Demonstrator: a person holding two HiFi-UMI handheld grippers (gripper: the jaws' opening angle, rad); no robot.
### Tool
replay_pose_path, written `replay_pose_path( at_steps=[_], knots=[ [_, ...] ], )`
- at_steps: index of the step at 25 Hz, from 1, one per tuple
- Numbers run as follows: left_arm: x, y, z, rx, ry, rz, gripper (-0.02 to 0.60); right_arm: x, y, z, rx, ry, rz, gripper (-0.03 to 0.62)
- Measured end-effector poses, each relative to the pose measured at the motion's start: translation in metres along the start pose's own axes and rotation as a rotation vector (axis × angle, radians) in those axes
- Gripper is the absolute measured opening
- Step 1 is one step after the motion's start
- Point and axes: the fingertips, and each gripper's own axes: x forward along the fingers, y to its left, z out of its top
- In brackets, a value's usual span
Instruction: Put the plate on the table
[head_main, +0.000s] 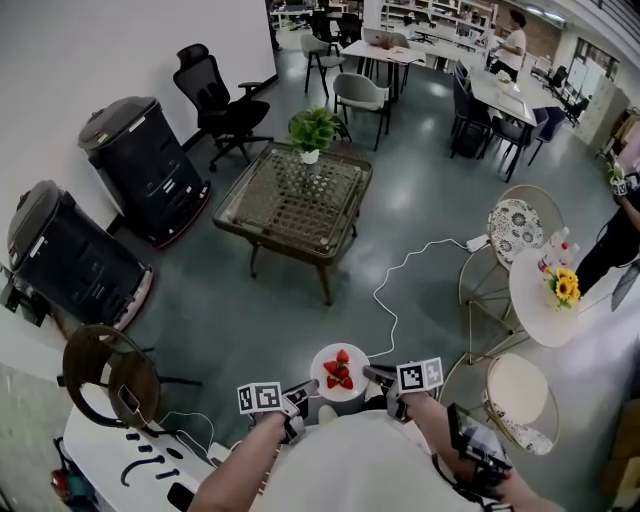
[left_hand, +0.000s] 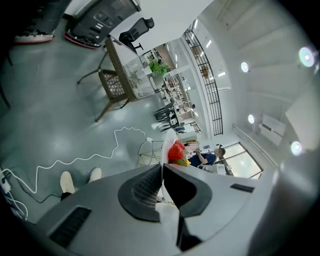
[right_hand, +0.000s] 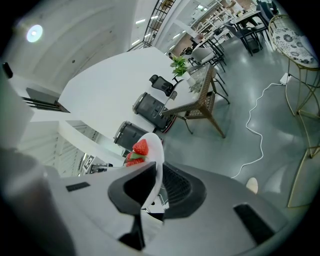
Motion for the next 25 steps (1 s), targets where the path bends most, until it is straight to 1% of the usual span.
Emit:
replay_pose_path(
  at_steps=[4,8,10,17,20,22,24,25],
  knots=[
    [0.008,-0.002,0.002,0.006,0.002,-0.005,0.017,-0.002,-0.011,0.004,-0.006,0.005,-0.004,0.029],
    [0.014,-0.001,0.017,0.002,-0.039,0.007,0.017,0.008,-0.02,0.024,-0.035,0.028,0.015,0.029],
    [0.019,-0.004,0.018,-0.009,-0.046,0.013,0.016,0.007,-0.022,0.03,-0.041,0.043,0.023,0.029],
    [0.035,-0.013,0.024,-0.045,-0.055,0.054,0.016,0.003,-0.031,0.046,-0.013,0.089,0.054,0.029],
    [0.052,-0.021,0.036,-0.056,-0.072,0.033,0.017,0.001,-0.041,0.062,-0.012,0.105,0.07,0.029],
    [0.062,-0.026,0.045,-0.049,-0.085,0.022,0.017,0.001,-0.045,0.075,-0.015,0.118,0.083,0.029],
    [0.069,-0.025,0.052,-0.033,-0.089,0.059,0.017,0.0,-0.05,0.087,-0.018,0.13,0.091,0.029],
    [0.074,-0.025,0.055,-0.041,-0.09,0.078,0.017,-0.002,-0.053,0.092,-0.02,0.134,0.093,0.029]
  ],
)
